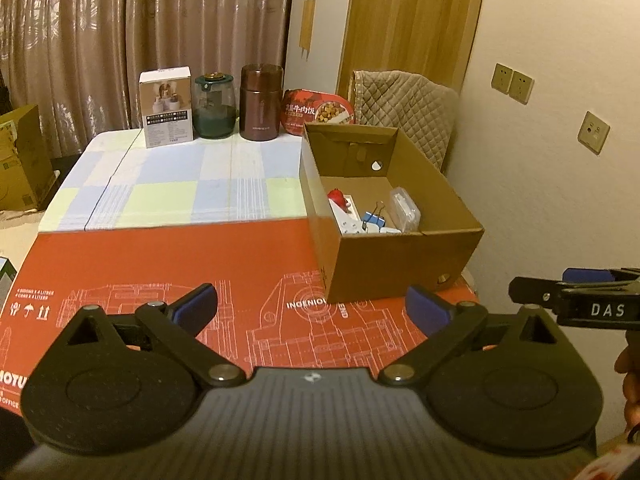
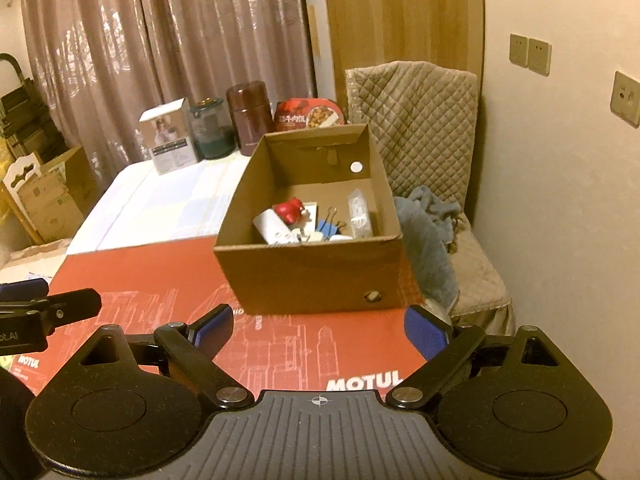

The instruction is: Organize rigid objects

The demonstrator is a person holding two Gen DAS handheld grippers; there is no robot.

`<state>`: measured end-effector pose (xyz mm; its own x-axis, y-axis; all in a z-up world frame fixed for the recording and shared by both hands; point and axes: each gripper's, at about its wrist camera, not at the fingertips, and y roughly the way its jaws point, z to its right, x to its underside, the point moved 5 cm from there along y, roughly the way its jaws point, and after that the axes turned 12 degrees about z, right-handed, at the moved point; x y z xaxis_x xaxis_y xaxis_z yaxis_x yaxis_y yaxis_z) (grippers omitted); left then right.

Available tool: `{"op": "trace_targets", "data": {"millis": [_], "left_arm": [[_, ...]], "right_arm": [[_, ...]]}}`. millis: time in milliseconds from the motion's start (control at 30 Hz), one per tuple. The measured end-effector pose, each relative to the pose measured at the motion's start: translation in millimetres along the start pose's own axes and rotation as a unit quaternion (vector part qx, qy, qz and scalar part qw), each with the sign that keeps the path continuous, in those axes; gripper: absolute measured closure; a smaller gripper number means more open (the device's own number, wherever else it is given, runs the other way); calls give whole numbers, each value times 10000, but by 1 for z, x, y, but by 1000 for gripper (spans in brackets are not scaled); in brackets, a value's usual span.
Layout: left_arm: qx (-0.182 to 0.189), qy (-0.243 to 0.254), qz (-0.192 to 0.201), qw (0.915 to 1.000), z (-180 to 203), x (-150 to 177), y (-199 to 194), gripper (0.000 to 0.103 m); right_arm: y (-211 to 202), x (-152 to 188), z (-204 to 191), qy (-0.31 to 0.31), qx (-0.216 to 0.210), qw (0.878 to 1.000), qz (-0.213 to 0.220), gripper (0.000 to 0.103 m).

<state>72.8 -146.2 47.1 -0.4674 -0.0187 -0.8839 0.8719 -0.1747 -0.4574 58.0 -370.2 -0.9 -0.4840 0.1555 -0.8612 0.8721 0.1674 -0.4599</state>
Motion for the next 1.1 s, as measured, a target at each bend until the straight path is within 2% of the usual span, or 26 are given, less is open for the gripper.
{"op": "trace_targets", "data": {"millis": [367,1100], "left_arm": [[-159,0,-100,9998,3,20,-4,4],[-115,219,-128,9996,21,23,0,4]], "right_arm": [[-6,9,-7,16,-95,9999,-56,13],[-15,17,-2,-43,-3,10000,-58,13]]}}
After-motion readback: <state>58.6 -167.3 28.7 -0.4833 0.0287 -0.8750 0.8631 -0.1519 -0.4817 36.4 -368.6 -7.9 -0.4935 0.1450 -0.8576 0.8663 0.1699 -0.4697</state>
